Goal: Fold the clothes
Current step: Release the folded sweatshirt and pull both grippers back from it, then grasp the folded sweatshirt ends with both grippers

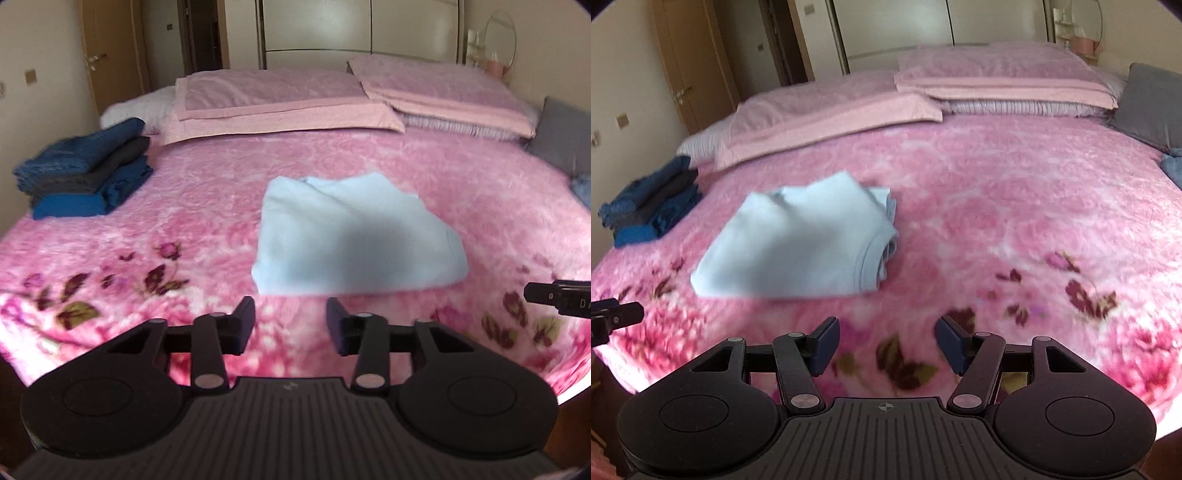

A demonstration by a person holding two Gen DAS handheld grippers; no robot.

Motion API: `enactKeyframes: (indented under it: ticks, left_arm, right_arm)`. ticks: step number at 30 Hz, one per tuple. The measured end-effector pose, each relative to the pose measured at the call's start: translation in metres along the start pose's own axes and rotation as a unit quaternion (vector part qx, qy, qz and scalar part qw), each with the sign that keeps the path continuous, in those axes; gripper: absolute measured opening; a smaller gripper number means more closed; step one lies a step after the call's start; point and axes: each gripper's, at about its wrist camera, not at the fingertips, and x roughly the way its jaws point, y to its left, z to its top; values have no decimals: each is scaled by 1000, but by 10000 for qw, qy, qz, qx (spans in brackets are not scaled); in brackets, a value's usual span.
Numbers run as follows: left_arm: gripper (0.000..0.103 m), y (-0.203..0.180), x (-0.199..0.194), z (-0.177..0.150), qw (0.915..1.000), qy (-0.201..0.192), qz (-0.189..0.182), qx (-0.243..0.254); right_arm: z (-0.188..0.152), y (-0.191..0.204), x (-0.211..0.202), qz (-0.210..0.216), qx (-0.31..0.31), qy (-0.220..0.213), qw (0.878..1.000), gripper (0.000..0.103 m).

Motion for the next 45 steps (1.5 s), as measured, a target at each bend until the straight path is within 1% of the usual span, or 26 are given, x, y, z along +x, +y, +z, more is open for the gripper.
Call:
enactKeyframes:
  ticks: [1,2,3,4,6,8,12,14,17,19,21,24,25,26,27,28,29,30,31,33,34,36,38,40,43,45]
  left_arm:
    - [19,9,9,4,9999,17,-89,-81]
    - [16,16,19,9,9998,12,-134,-124]
    - [16,22,30,14,9998,-20,-162,-144]
    - [15,26,41,21,9997,-42,-186,-131]
    - [15,30,62,35,9995,-84,-280,-72]
    - [15,32,87,51,9986,-117,-522,-32]
    - [16,26,150,86,9966,-204,-788,101]
    - [16,25,188,99,9951,-125,-976,68]
    - [14,31,248,104,9948,190,-995,34]
    - [9,39,270,101,9938,209,-1094,-11]
    - [5,54,279,101,9905,294,-1305,-315]
    - [3,72,273,109,9846,481,-1515,-732]
    - [4,77,267,113,9839,540,-1493,-819]
    - [11,82,260,116,9843,586,-1393,-913]
    - [31,88,252,118,9849,612,-1263,-1018]
    - [39,97,243,119,9844,645,-1137,-1180]
    - [42,107,238,118,9808,731,-1148,-1400]
    - [43,117,234,116,9747,852,-1263,-1634]
    - [44,126,231,112,9652,1033,-1428,-1932]
    - [57,141,231,100,9385,1465,-1786,-2565]
    - [59,146,232,94,9272,1635,-1884,-2794]
    - [61,151,234,83,9125,1799,-1990,-3089]
    - [61,151,241,72,8998,1987,-2048,-3301]
    - [61,150,249,67,8927,2058,-2121,-3403]
    - [61,146,264,68,8861,2045,-2297,-3466]
    - [58,141,275,72,8876,2053,-2403,-3352]
  right_arm:
    - [4,-1,4,22,6,-52,10000,61]
    - [8,-2,10,52,3,-84,10000,55]
    - [14,-2,17,90,-4,-110,9999,49]
    - [19,-1,24,127,-12,-135,9998,37]
    - [31,2,42,216,-45,-161,9996,36]
    - [44,10,63,302,-132,-219,9992,36]
    - [72,30,116,413,-388,-315,9979,36]
    - [85,40,147,449,-536,-350,9969,36]
    - [100,46,201,525,-756,-291,9953,36]
    - [103,40,236,485,-800,-92,9956,36]
    - [99,28,257,523,-683,-42,9963,36]
    - [101,17,257,681,-741,77,9949,36]
    - [106,13,253,720,-612,181,9954,36]
    - [111,9,250,759,-483,286,9955,36]
    - [116,0,245,819,-201,383,9957,37]
    - [120,-12,240,891,171,475,9947,46]
    - [122,-26,235,1007,586,555,9916,69]
    - [123,-41,230,1146,1025,627,9861,78]
    - [123,-57,225,1282,1462,697,9784,82]
    - [119,-84,219,1504,2198,993,9588,82]
    - [116,-93,216,1619,2466,1131,9488,82]
    - [109,-105,211,1844,2837,1353,9312,81]
    - [102,-107,214,1964,2921,1632,9217,81]
    - [95,-104,224,1985,2898,1981,9151,81]
    - [93,-96,234,2155,2791,1989,9144,81]
    - [96,-89,244,2316,2755,2024,9108,81]
